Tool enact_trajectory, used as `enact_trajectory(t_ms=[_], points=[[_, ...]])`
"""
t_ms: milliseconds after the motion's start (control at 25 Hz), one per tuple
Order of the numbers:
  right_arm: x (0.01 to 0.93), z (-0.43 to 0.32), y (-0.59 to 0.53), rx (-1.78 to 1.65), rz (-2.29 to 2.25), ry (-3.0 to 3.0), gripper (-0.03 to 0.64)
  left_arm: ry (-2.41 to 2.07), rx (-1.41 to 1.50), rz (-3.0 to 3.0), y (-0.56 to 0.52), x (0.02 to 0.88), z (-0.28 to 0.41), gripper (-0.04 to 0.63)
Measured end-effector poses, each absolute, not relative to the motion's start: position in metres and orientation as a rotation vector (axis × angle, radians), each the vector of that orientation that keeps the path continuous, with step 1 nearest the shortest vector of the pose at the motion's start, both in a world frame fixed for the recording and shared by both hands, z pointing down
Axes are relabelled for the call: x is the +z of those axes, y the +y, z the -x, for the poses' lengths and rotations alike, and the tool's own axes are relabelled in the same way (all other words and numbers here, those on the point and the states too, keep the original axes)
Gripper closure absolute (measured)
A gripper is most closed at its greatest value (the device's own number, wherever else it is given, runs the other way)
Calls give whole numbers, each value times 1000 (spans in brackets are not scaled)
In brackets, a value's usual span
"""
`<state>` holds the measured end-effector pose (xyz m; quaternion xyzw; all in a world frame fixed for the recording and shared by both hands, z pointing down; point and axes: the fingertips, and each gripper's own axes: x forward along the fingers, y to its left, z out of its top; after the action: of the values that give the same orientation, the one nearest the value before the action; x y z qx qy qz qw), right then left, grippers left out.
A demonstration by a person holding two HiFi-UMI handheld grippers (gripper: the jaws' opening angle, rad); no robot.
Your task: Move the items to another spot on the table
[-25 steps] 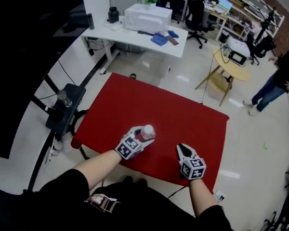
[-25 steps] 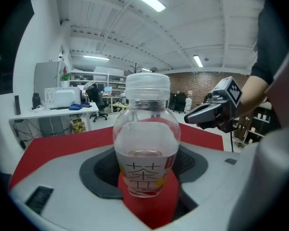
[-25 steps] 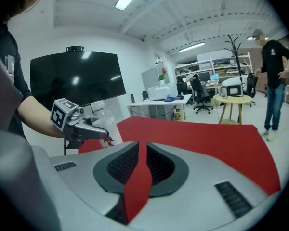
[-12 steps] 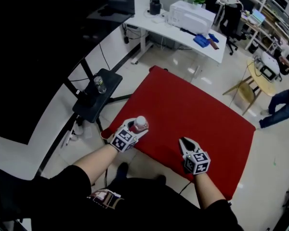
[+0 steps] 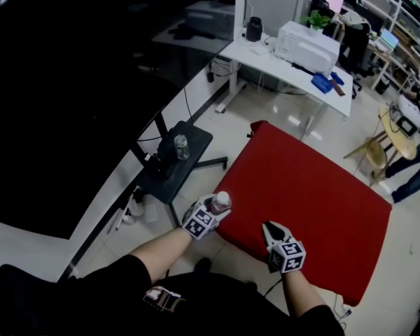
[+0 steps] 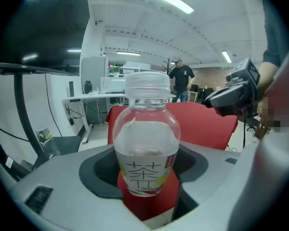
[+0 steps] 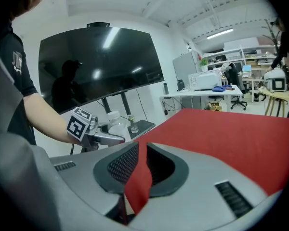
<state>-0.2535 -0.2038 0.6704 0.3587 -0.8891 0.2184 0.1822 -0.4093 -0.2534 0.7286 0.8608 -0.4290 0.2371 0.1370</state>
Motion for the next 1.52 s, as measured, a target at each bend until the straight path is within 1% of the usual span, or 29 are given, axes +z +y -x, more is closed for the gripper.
enact_trajectory(t_ms=[120, 280, 320, 360, 440, 560, 680, 760, 800, 840, 880, 960, 1000, 1040, 1080, 1120, 1200, 1240, 1360, 1480, 1520], points=[[666, 258, -202, 613, -983, -2511, 569, -1243, 694, -2516, -256, 727, 413, 311], [672, 242, -199, 612, -956, -2495, 569, -1247, 736, -2441, -252, 747, 414, 288], [675, 236, -200, 612, -950, -2493, 569, -1240, 747, -2426, -250, 751, 414, 276], [678, 231, -201, 604, -945, -2494, 569, -1231, 736, -2419, -248, 751, 413, 225], [670, 222, -200, 584, -944, -2504, 569, -1237, 688, -2393, -241, 747, 415, 187], [656, 206, -198, 546, -962, -2514, 569, -1269, 642, -2332, -219, 748, 427, 179], [649, 182, -193, 554, -1004, -2502, 569, -1245, 580, -2259, -171, 745, 430, 181], [646, 159, -188, 580, -1038, -2496, 569, -1139, 539, -2270, -128, 735, 407, 198], [646, 145, -186, 594, -1055, -2495, 569, -1078, 523, -2295, -110, 726, 391, 225], [645, 131, -182, 604, -1072, -2495, 569, -1023, 503, -2325, -97, 715, 371, 271], [640, 117, -177, 612, -1090, -2494, 569, -976, 474, -2358, -89, 702, 350, 273], [620, 89, -162, 614, -1120, -2494, 569, -912, 396, -2425, -85, 671, 302, 334], [612, 72, -155, 606, -1135, -2499, 569, -885, 350, -2459, -87, 655, 275, 348], [605, 53, -147, 597, -1148, -2505, 569, -853, 302, -2495, -88, 639, 246, 381], [598, 35, -138, 587, -1154, -2508, 569, -814, 252, -2529, -90, 622, 216, 400], [588, 19, -128, 572, -1152, -2503, 569, -771, 200, -2558, -92, 605, 185, 406], [573, -9, -111, 537, -1151, -2488, 569, -689, 113, -2592, -95, 575, 130, 549], [569, -21, -102, 529, -1157, -2487, 571, -646, 86, -2604, -95, 562, 106, 595], [556, -51, -83, 565, -1205, -2512, 582, -491, 76, -2654, -85, 532, 50, 595], [530, -69, -74, 615, -1288, -2529, 615, -390, 137, -2710, -81, 513, 18, 595], [526, -76, -72, 612, -1310, -2528, 615, -374, 160, -2723, -80, 508, 10, 595]])
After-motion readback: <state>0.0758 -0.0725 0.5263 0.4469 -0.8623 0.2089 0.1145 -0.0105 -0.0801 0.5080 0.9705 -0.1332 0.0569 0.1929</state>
